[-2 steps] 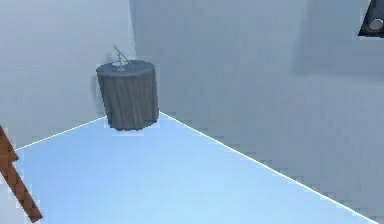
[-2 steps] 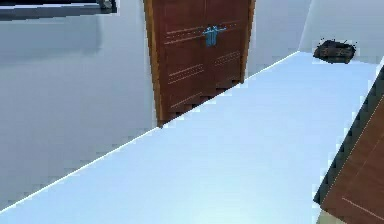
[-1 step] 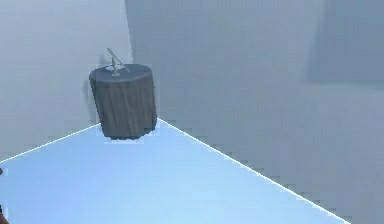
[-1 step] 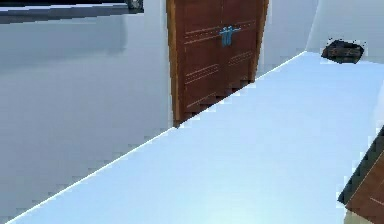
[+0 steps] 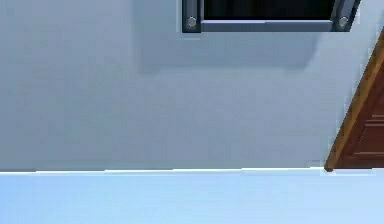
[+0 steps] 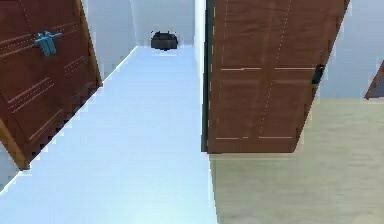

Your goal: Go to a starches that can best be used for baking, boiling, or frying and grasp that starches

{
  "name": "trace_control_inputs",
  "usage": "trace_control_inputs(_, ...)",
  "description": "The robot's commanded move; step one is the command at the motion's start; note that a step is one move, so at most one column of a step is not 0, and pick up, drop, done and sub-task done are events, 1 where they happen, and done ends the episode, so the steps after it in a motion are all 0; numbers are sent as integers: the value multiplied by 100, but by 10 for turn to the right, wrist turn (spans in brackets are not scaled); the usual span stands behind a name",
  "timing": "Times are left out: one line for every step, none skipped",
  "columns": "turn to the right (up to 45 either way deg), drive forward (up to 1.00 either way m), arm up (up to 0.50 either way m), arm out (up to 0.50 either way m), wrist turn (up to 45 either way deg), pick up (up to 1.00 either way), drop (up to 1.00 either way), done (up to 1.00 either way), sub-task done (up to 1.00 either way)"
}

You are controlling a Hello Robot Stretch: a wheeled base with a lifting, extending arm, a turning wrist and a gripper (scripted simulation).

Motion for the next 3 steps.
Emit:
trace_control_inputs(420,0,0,0,0,0,0,0,0)
trace_control_inputs(0,30,0,0,0,0,0,0,0)
trace_control_inputs(-450,0,0,0,0,0,0,0,0)
